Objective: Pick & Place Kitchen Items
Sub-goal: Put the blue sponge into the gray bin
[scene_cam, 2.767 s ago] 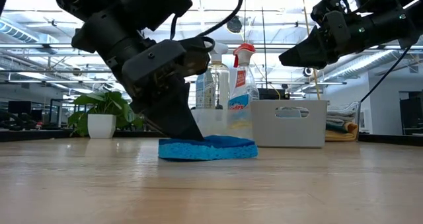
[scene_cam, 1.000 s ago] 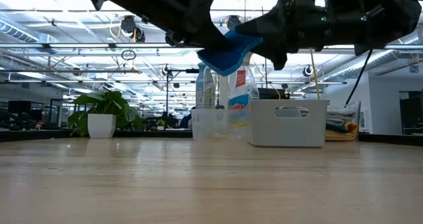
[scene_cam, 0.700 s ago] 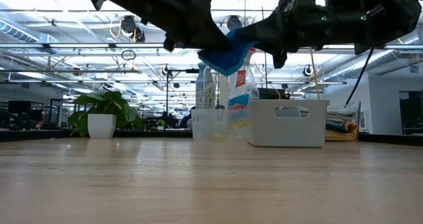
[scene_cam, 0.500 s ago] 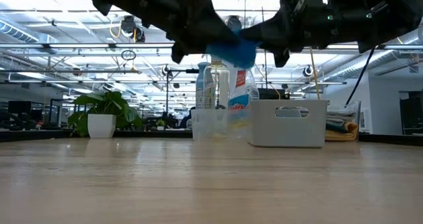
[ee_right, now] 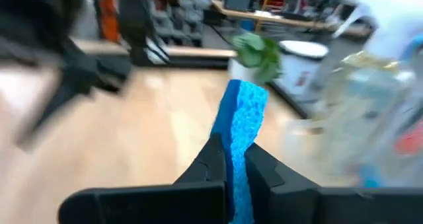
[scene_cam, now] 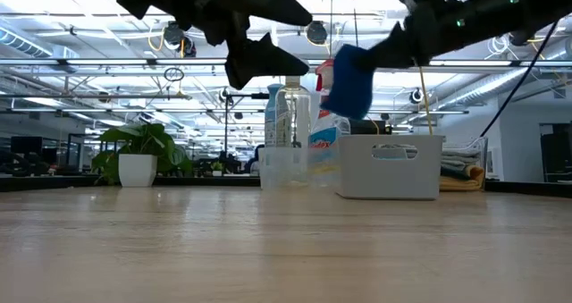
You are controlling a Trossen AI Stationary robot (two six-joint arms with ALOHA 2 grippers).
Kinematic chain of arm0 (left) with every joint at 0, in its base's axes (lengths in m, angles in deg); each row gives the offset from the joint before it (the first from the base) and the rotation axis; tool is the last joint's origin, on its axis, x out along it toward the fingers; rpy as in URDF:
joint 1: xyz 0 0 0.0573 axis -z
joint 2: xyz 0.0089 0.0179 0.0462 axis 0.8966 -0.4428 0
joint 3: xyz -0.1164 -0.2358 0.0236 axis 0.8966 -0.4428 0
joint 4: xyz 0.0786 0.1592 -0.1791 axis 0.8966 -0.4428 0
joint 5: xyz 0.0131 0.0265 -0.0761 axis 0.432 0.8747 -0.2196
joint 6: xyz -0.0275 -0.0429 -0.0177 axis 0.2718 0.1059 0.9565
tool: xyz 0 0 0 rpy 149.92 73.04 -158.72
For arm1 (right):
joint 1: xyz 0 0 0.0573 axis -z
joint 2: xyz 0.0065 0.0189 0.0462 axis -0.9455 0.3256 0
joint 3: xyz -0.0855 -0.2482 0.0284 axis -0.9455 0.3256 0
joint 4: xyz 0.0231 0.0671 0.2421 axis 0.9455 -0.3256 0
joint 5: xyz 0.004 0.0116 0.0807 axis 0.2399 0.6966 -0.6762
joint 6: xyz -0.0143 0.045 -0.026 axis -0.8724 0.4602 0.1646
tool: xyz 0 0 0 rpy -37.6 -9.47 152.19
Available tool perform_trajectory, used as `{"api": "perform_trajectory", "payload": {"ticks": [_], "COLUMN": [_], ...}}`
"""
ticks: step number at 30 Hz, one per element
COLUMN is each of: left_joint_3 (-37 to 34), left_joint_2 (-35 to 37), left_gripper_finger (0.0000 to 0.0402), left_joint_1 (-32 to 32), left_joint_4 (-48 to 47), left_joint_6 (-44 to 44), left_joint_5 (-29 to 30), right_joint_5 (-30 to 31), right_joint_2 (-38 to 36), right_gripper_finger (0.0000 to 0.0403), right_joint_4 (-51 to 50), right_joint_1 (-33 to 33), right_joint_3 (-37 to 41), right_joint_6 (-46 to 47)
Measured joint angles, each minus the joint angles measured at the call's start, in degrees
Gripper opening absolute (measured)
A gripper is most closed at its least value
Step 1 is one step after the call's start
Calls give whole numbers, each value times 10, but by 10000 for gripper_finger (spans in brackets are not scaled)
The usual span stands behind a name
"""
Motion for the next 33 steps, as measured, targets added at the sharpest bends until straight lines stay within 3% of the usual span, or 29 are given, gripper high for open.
{"api": "perform_trajectory", "payload": {"ticks": [5, 9, 15, 23, 27, 33], "left_joint_3": [0, 0, 0, 0, 0, 0], "left_joint_2": [0, 0, 0, 0, 0, 0], "left_gripper_finger": [314, 323, 324, 324, 324, 324], "left_joint_1": [-4, -4, -4, -4, -4, -4], "left_joint_4": [7, 10, 9, 7, 6, 6], "left_joint_6": [-29, -34, -36, -36, -36, -36], "left_joint_5": [4, 24, 44, 44, 44, 44], "right_joint_5": [-4, -47, -65, -121, -121, -118], "right_joint_2": [-22, -3, 38, 48, 45, 39], "right_gripper_finger": [0, 0, 0, 20, 62, 163], "right_joint_4": [-82, -143, -145, -144, -143, -147], "right_joint_1": [36, 73, 92, 91, 91, 91], "right_joint_3": [0, 0, 1, 1, 1, 1], "right_joint_6": [-195, -254, -242, -115, -72, -45]}}
